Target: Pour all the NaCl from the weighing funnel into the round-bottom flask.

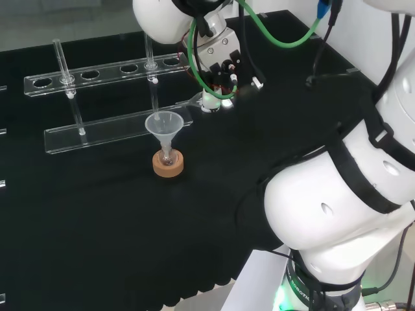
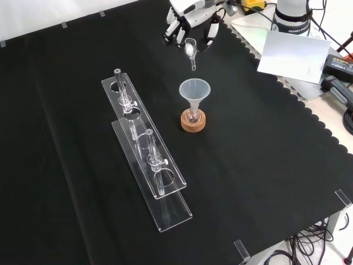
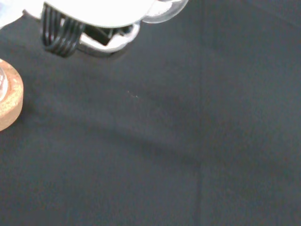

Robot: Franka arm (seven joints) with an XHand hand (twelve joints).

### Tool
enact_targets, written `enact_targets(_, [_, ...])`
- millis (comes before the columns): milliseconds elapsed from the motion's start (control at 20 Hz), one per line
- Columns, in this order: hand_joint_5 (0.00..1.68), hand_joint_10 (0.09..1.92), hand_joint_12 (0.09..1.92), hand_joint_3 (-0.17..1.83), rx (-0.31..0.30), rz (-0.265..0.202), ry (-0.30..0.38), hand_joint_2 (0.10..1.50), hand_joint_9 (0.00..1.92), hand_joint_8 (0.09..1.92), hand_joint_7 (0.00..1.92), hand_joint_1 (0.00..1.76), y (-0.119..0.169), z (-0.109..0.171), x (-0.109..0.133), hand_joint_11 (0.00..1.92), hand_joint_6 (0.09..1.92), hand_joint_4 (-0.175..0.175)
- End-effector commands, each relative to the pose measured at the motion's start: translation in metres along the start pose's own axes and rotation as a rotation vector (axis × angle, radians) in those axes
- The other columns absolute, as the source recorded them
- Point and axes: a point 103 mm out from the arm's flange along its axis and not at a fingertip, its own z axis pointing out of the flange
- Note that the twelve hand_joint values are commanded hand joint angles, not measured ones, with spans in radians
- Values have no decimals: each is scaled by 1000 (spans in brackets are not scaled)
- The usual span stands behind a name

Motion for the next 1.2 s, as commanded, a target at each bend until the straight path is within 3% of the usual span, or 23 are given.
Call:
enact_targets(50, [1434,205,877,512,16,-7,-31,682,1162,675,637,1150,3,-1,6,1070,306,175])
enact_targets(750, [1434,197,871,511,78,-15,-122,682,1166,673,630,1150,11,-3,15,1073,306,175])
enact_targets(1200, [1434,192,867,511,80,-19,-183,683,1168,673,627,1150,14,-5,20,1073,306,175])
